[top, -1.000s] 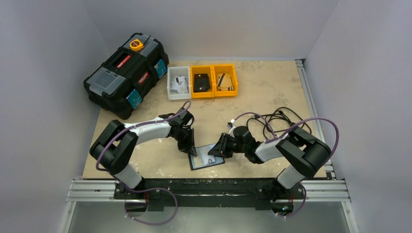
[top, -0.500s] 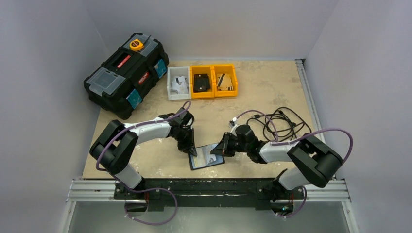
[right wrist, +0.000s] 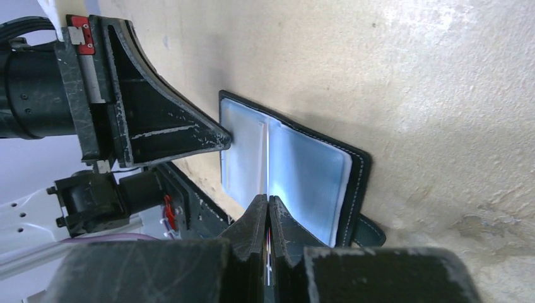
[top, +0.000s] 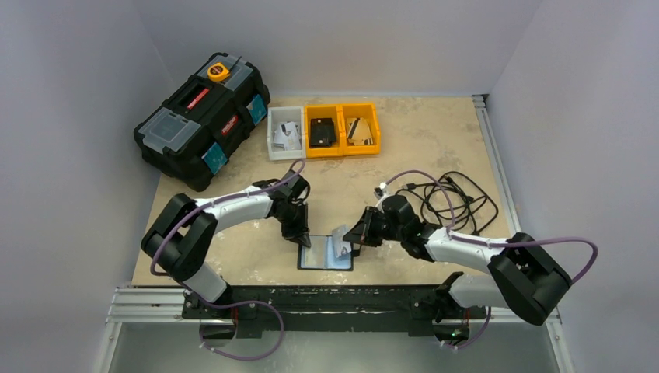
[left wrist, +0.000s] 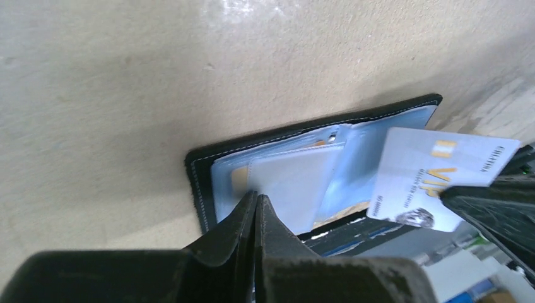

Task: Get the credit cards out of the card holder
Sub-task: Remove the credit card from the card holder, then place the credit card in the storage box.

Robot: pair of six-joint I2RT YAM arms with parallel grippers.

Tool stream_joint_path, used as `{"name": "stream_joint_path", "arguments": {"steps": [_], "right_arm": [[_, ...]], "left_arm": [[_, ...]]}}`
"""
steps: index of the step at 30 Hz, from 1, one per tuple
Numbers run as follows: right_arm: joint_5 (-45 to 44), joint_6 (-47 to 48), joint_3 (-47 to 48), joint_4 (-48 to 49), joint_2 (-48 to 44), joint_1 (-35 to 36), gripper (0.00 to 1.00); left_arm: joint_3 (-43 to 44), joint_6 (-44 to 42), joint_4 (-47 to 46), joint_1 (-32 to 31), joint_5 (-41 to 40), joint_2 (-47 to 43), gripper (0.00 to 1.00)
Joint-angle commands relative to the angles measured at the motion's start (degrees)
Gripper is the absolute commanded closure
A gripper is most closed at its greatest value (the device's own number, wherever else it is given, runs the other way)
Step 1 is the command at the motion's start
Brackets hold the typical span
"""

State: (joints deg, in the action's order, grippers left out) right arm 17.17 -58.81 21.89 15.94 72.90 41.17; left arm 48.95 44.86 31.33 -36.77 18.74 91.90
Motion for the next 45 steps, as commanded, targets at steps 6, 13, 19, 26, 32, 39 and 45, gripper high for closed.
{"name": "stream_joint_path", "arguments": {"steps": [6, 13, 19, 26, 32, 39, 45], "right_arm": [[-1.64, 0.89, 6.37, -6.26, -4.98, -1.50, 1.00], [5.72, -1.78, 10.75, -1.39, -4.23, -4.51, 1.00], [13.86, -8.36, 15.17, 9.10, -0.15, -5.11, 1.00], [17.69, -15.16, 18.58, 19.15, 4.19, -4.87, 1.00], [18.36, -16.18, 19.94, 20.45, 6.19, -3.71, 1.00], [15.85, -12.77, 20.39, 15.55, 5.27, -3.20, 0.94], [7.71, -1.04, 25.60, -4.73, 1.65, -3.14, 0.18]], "left_arm": [[6.90, -3.64, 8.41, 1.56, -4.68, -12.07, 0.62], [6.32, -4.50, 5.58, 10.58, 8.27, -20.54, 0.32], [3.68, -0.42, -3.44, 15.39, 21.32, -23.71, 0.32], [-0.88, 7.28, -16.03, 17.05, 30.32, -24.80, 0.37], [-3.05, 11.22, -22.60, 17.89, 33.41, -25.52, 0.51], [-3.64, 12.01, -23.94, 17.99, 33.78, -25.26, 0.98], [0.26, 7.21, -15.28, 17.97, 27.82, -25.61, 1.00]]}}
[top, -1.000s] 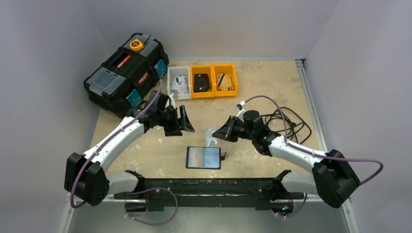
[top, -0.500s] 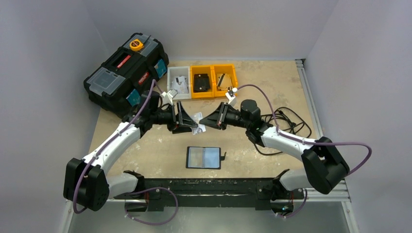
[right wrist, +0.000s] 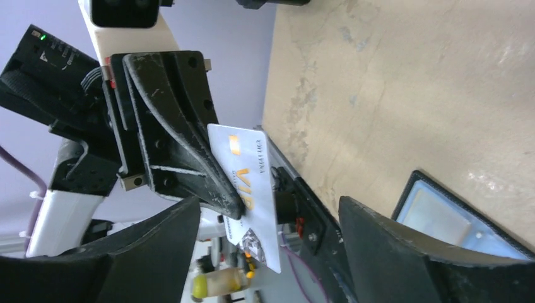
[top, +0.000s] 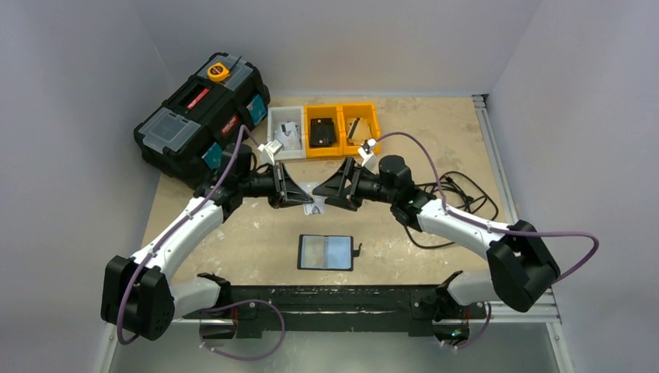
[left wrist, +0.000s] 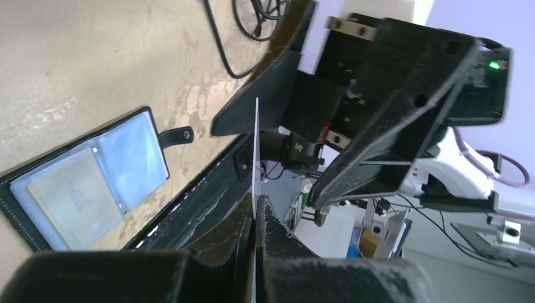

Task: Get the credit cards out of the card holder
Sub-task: Place the credit card in the storage box.

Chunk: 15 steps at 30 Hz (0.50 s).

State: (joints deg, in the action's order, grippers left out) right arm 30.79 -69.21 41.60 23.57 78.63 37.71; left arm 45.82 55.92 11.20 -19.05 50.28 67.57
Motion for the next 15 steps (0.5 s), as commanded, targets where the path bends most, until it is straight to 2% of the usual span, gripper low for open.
{"name": "stream_joint_path", "arguments": {"steps": [1, 4, 7, 11, 15], "right_arm": [[-7.31, 11.02, 6.76, -15.07, -4.81, 0.28, 0.12], [-10.43, 14.12, 8.05, -20.62, -7.40, 0.22, 0.02], [-13.89, 15.81, 8.78, -25.05, -9.45, 0.22, 0.01], [-16.40, 17.73, 8.58, -28.17, -11.63, 0.24, 0.01], [-17.71, 18.34, 7.65, -29.98, -13.80, 0.26, 0.01]], "left_arm": [[5.10, -5.50, 7.72, 0.25, -5.75, -1.23, 1.00], [11.74, -11.08, 19.96, 0.24, -14.62, 0.15, 1.00], [18.70, -15.22, 28.83, 0.31, -26.15, 3.40, 1.00], [28.32, -18.48, 34.56, 0.96, -37.94, 11.54, 1.00], [38.15, -20.95, 35.96, 2.32, -45.56, 20.68, 1.00]]}}
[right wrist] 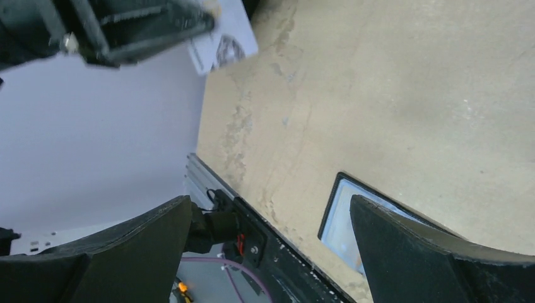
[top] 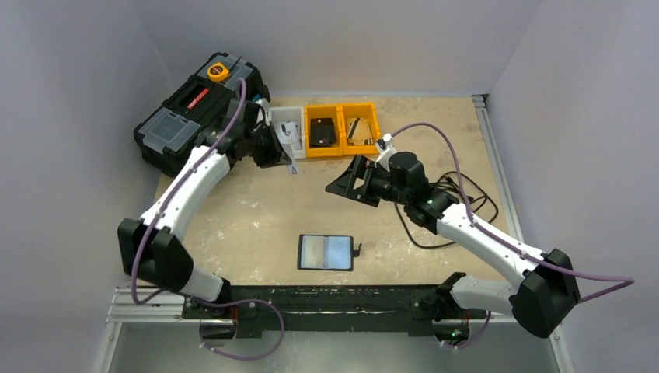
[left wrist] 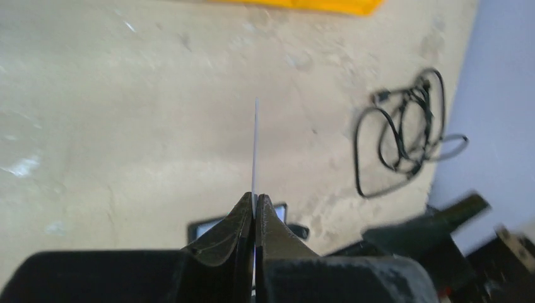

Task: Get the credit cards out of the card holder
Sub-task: Place the credit card in the storage box.

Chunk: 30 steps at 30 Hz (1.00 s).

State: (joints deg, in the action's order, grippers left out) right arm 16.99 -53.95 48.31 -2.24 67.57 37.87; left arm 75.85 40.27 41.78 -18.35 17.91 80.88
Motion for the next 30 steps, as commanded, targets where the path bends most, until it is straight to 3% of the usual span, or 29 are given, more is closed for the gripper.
{"name": "stream_joint_path", "arguments": {"steps": [1, 3, 8, 18, 24, 30], "right_arm": [[-4.15, 3.19, 0.65, -4.56, -3.33, 0.10, 0.01], [-4.53, 3.24, -0.05, -5.23, -4.65, 0.14, 0.01], [-5.40, 3.23, -1.44, -7.59, -7.87, 0.08, 0.01], [-8.17, 3.58, -1.21, -14.14, -14.46, 0.10, 0.01], [-9.96, 3.47, -1.53, -17.13, -17.47, 0.15, 0.01], [-10.88, 3.41, -1.73, -18.48, -18.24, 0.07, 0.01]], "left_arm": [[10.21, -6.04, 4.91, 1.89, -15.68, 9.41, 1.00], [14.83, -7.40, 4.66, 2.42, -17.68, 14.18, 1.00], [22.69, -8.89, -1.72, 4.75, -13.86, 23.94, 1.00], [36.00, -13.27, -2.78, 5.62, -14.89, 39.19, 1.00], [43.11, -13.74, -0.86, 6.84, -10.85, 46.20, 1.00], [47.67, -14.34, 0.86, 7.60, -8.19, 49.96, 0.90]]}}
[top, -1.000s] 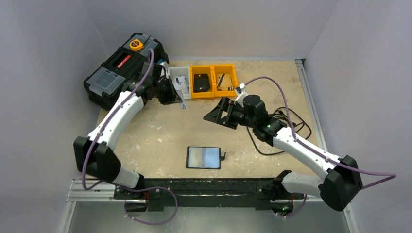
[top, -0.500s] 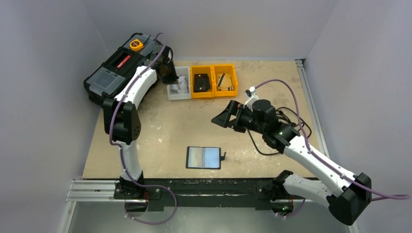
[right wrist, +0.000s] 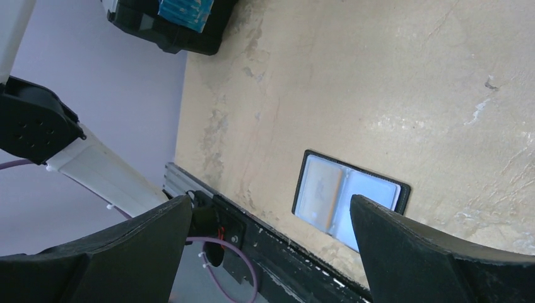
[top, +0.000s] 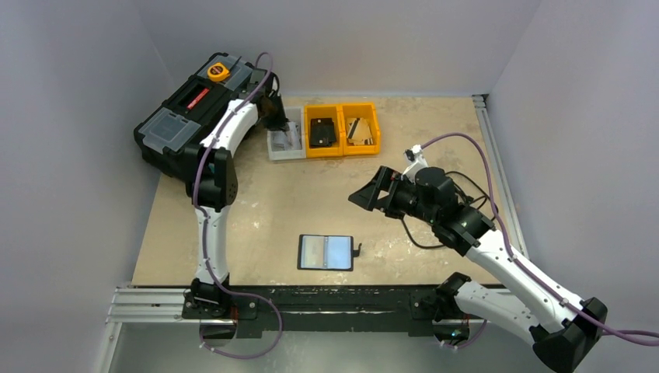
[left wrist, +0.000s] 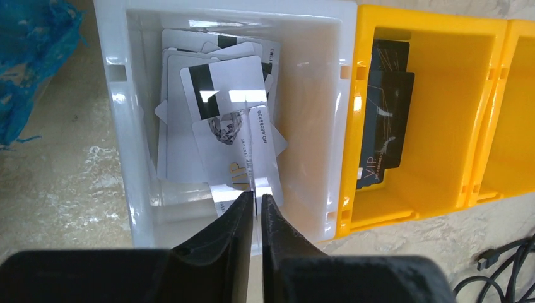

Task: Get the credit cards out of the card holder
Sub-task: Place the credit card in the storage box, then remove the credit card from the card holder.

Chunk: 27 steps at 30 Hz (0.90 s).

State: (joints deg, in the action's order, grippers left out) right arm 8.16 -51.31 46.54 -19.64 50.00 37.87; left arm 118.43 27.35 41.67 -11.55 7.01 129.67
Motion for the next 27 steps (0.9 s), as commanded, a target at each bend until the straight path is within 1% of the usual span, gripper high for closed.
{"name": "stream_joint_path", "arguments": {"steps": [1, 2, 4, 6, 10, 14, 17, 20, 21, 25, 27], "right_arm": [[-2.09, 0.81, 0.15, -1.08, -0.69, 0.13, 0.01], [-2.08, 0.93, 0.22, -1.10, -0.61, 0.05, 0.01], [-2.23, 1.15, 0.39, -1.08, -0.52, 0.12, 0.01], [-2.19, 1.38, 0.41, -1.04, -0.36, 0.14, 0.01], [-2.86, 2.48, 0.25, -0.78, 0.20, 0.12, 0.01], [-2.99, 3.50, 0.26, -0.84, 2.60, 0.15, 0.01], [-2.65, 3.71, -0.37, -0.41, 5.25, 0.18, 0.01], [-3.09, 3.70, -1.78, 1.71, 7.16, 1.06, 0.01], [-3.50, 3.63, -2.07, 2.30, 7.81, 1.63, 0.01], [-7.95, 3.03, -1.30, 3.47, 11.54, 7.02, 0.01], [-10.08, 2.18, -0.73, 4.46, 15.25, 10.30, 0.01]], "left_arm": [[5.93, -1.43, 1.53, 0.89, 2.87, 1.68, 0.87], [6.67, -1.54, 2.06, 0.90, 2.86, 1.93, 0.83], [6.96, -1.64, 2.40, 0.96, 2.69, 1.53, 0.70], [6.90, -1.86, 2.51, 0.96, 2.27, 0.54, 0.63], [6.72, -2.25, 3.61, 1.14, 1.40, -2.28, 0.53], [4.98, -1.71, 4.96, 1.09, 1.72, -6.72, 0.49], [-1.71, 1.13, 4.89, 1.05, 3.00, -12.98, 0.45], [-12.74, 4.86, 1.69, 0.54, 5.87, -21.99, 0.45], [-16.08, 5.30, 1.53, -0.04, 5.54, -25.04, 0.45], [-27.72, 5.92, 2.43, -2.67, 4.77, -35.62, 0.44], [-33.82, 6.60, 2.78, -4.08, 4.41, -41.77, 0.44]]}}
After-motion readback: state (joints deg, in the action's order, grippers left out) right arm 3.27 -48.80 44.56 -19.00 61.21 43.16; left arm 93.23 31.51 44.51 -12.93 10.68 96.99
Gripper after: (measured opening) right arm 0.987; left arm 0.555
